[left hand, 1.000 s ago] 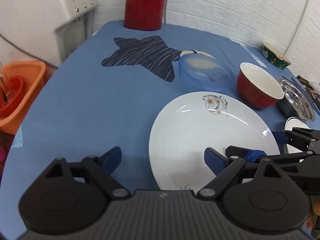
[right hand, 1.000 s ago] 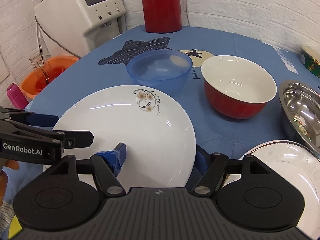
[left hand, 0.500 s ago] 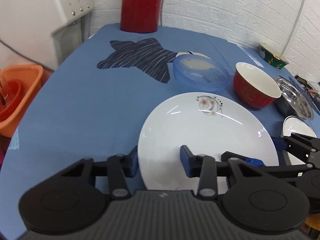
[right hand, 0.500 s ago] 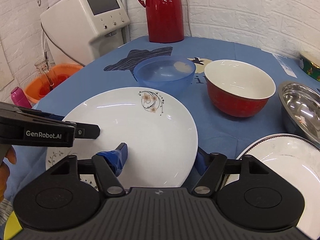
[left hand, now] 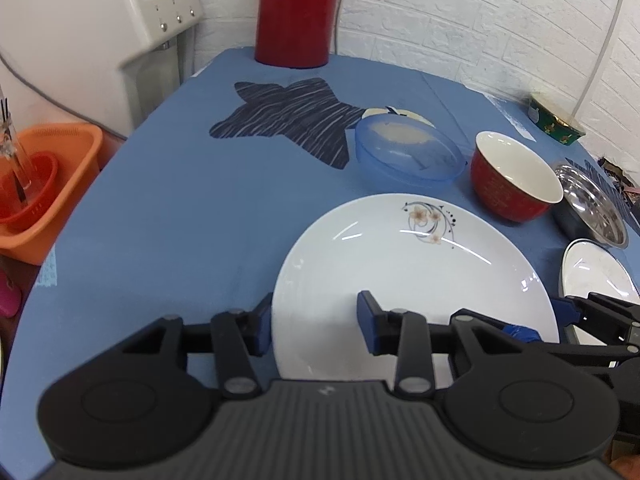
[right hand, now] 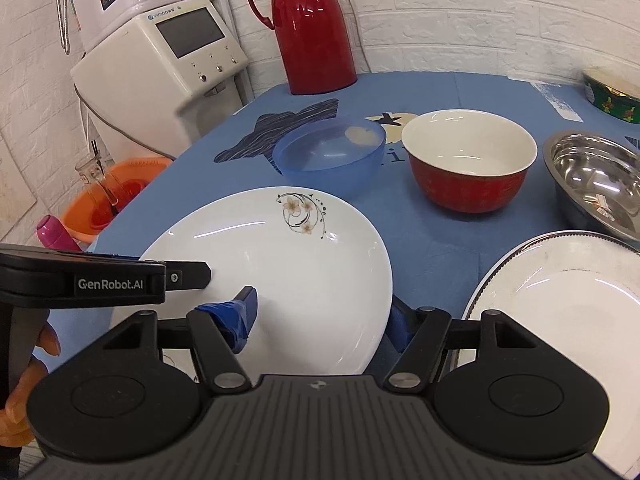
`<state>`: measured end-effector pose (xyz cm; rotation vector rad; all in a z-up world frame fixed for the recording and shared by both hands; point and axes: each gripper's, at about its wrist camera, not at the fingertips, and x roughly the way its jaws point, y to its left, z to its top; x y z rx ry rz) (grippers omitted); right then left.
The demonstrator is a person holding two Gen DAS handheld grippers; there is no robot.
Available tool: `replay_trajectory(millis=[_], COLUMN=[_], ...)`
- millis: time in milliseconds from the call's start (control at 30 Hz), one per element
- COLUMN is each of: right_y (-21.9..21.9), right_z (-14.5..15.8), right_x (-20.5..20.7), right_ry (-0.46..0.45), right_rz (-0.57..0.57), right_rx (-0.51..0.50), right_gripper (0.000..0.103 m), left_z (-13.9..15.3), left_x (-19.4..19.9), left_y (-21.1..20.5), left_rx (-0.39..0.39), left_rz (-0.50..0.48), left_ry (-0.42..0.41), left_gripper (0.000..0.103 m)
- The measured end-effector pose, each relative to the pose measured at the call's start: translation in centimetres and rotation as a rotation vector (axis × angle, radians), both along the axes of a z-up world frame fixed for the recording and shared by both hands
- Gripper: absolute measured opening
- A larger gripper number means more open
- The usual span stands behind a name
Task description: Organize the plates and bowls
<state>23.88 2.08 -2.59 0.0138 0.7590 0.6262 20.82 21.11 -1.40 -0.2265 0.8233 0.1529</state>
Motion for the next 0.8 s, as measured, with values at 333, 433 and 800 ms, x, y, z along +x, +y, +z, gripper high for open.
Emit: replay_trajectory(millis=[333, 433, 800], right_y=[-1.0, -1.7, -5.1], right_z=[2.7, 3.1, 2.6], right_x=[-2.9, -5.2, -14.1], right_ry=[-0.049, -0.056, -0.028], right_rz=[-0.005, -0.003, -0.070], right_rx=[0.002, -0.006, 0.017], right_gripper=[0.053, 0.053, 0.055], left_z=[2.9, 3.2, 2.4], left_x=[-2.6, -4.8, -13.7], left_y=[-0.7, -1.4, -5.8], left_rx=[-0.013, -0.021, -0.006], left_rz=[-0.008, -0.012, -0.047], left_ry=[-0.038, -0.042, -0.037], left_gripper=[0.036, 0.036, 0.036])
